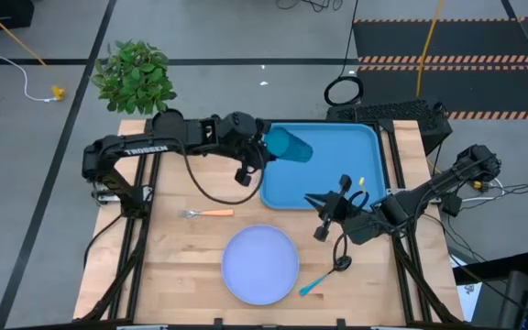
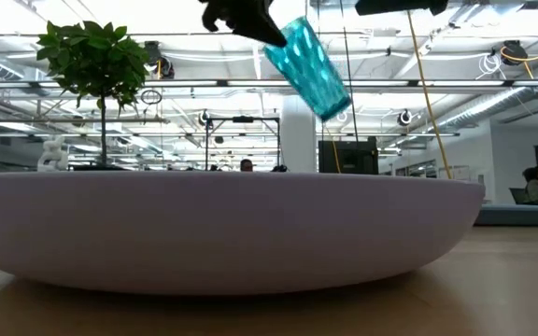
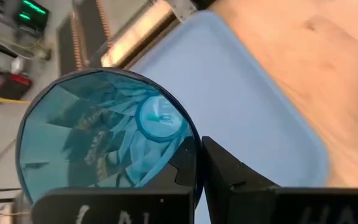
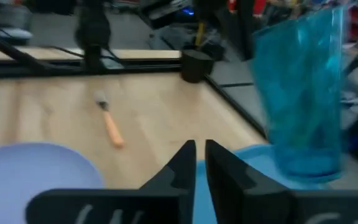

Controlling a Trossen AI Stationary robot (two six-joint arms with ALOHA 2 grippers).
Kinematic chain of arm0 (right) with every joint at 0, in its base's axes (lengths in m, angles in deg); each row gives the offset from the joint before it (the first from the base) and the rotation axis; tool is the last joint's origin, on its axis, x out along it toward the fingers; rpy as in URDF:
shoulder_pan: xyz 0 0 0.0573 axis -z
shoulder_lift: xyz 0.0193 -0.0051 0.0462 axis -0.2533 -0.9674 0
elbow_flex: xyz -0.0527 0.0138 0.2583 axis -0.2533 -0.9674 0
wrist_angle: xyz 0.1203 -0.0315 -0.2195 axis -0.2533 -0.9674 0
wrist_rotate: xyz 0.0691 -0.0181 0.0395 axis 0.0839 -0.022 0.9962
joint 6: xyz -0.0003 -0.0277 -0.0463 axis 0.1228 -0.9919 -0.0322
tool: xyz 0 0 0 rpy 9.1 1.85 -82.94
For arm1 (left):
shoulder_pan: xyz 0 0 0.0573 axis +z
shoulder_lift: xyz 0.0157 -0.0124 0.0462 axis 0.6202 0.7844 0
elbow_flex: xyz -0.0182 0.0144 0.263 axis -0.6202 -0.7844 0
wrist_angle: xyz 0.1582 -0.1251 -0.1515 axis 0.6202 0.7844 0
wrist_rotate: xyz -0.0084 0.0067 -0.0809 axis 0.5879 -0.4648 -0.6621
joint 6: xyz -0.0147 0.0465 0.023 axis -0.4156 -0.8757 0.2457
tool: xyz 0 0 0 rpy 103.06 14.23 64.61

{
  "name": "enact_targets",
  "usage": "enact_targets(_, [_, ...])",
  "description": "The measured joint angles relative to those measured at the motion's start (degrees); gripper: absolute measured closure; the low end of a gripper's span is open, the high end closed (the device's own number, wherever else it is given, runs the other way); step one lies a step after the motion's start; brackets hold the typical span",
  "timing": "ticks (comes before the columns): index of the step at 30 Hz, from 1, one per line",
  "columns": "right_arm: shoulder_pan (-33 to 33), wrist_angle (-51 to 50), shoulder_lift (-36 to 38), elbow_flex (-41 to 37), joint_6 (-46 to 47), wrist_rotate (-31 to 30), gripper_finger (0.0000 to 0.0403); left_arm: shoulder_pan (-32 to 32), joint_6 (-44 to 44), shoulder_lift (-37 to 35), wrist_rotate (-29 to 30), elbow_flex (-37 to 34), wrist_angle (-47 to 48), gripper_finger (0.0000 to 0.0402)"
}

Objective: Pick and place plate/cup/fork/spoon on tray
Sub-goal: Put the blue cup on the top right of the blue tray

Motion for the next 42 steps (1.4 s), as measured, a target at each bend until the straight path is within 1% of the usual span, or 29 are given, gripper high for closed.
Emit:
enact_targets(2, [0.22,-3.07,0.21,0.0,-0.9,-1.85,0.035,-0.43,-0.25,0.61,0.02,0.02,-1.43,0.0392])
enact_targets(3, [0.54,-4.12,0.29,0.0,-0.97,-2.49,0.034,-0.45,-0.21,0.65,-0.08,-0.01,-0.25,0.039])
enact_targets(5, [1.32,-6.19,0.59,-0.01,-1.19,-2.58,0.0319,-0.77,-0.46,0.95,-0.22,0.0,-0.33,0.0388])
enact_targets(7, [2.14,-5.81,1.0,-0.07,-3.16,-2.6,0.0298,-0.91,-1.48,1.29,-0.2,0.2,-0.97,0.0392])
enact_targets(13, [6.4,2.11,1.92,1.0,-17.59,-2.36,0.0248,-0.91,-3.23,4.33,-0.04,0.02,0.32,0.039])
enact_targets(15, [7.49,2.34,1.78,2.72,-21.67,-1.93,0.0235,-0.91,-3.29,4.8,0.02,0.04,-0.91,0.0384])
enact_targets(17, [8.89,2.22,1.01,5.06,-25.61,0.22,0.0226,-1.1,-3.2,5.72,0.17,0.04,0.03,0.0384])
enact_targets(19, [10.06,0.65,0.22,7.3,-28.56,3.22,0.0222,-1.2,-3.42,6.11,0.23,0.02,0.18,0.0389])
enact_targets(22, [13.01,-2.05,-2.08,11.34,-31.63,10.96,0.0221,-1.63,-3.44,5.94,0.22,0.02,0.44,0.0394])
enact_targets(24, [15.19,-6.53,-4.34,13.77,-33.1,15.41,0.0223,-2.06,-3.74,5.9,0.22,0.08,0.05,0.0391])
enact_targets(26, [17.01,-10.13,-7.06,16.24,-34.33,18.29,0.0224,-2.56,-5.26,5.93,0.21,0.07,0.95,0.0383])
enact_targets(30, [19.16,-15.63,-11.2,20.32,-36.19,19.77,0.0223,-3.3,-9.89,5.94,0.2,0.06,4.13,0.0384])
enact_targets(33, [20.73,-18.64,-12.74,22.2,-36.97,24.35,0.0224,-3.54,-10.74,5.94,0.2,0.04,6.61,0.0394])
enact_targets(36, [22.18,-21.0,-13.79,22.14,-38.39,27.78,0.0228,-3.73,-10.53,5.94,0.26,0.04,6.76,0.0389])
enact_targets(39, [22.98,-21.88,-14.75,22.16,-40.93,27.63,0.0235,-4.0,-10.96,5.94,0.36,0.02,6.92,0.0377])
enact_targets(42, [23.4,-22.23,-15.64,22.18,-44.02,27.8,0.0242,-4.24,-11.94,5.94,0.74,0.02,6.94,0.0376])
